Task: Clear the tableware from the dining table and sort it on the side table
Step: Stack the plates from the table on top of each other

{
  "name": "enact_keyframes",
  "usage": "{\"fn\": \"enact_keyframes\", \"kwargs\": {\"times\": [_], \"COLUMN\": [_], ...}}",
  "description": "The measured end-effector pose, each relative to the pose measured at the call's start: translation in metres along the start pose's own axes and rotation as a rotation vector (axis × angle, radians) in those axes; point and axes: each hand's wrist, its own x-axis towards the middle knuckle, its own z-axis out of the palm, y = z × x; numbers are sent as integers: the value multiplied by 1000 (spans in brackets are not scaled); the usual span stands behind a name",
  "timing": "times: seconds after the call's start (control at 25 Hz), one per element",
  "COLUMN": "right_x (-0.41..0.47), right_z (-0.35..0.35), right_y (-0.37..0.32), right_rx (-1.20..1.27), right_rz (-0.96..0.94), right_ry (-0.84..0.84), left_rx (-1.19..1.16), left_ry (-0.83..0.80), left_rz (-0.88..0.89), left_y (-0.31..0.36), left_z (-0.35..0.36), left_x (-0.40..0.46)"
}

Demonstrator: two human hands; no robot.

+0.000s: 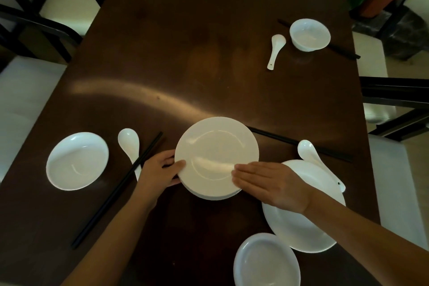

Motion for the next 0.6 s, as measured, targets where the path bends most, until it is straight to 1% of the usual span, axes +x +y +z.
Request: {"fn": "enact_keyframes", "kwargs": {"times": [0.12, 0.28, 0.44, 0.52, 0.56, 0.6], "right_x": [-4, -3, 3, 1, -1, -6], "right_z": [3, 5, 7, 5, 2, -1], "right_y": [-1, -1, -6, -11, -12, -16], "right_rx": [36, 72, 92, 90, 102, 136], "right_rz": [-4, 43, 124, 232, 349, 517], "right_ry": [-108, -179, -178, -103, -45, 20], "left_rx": [10, 59, 61, 58, 56, 55], "left_ry": [35, 63, 76, 66, 62, 56], "left_rz": [47, 92, 93, 86, 83, 82], "left_y": [-6, -10, -13, -15, -15, -15], "left_z": [1, 4, 3, 2, 1, 0], "left_x": [1, 3, 7, 7, 7, 7]}}
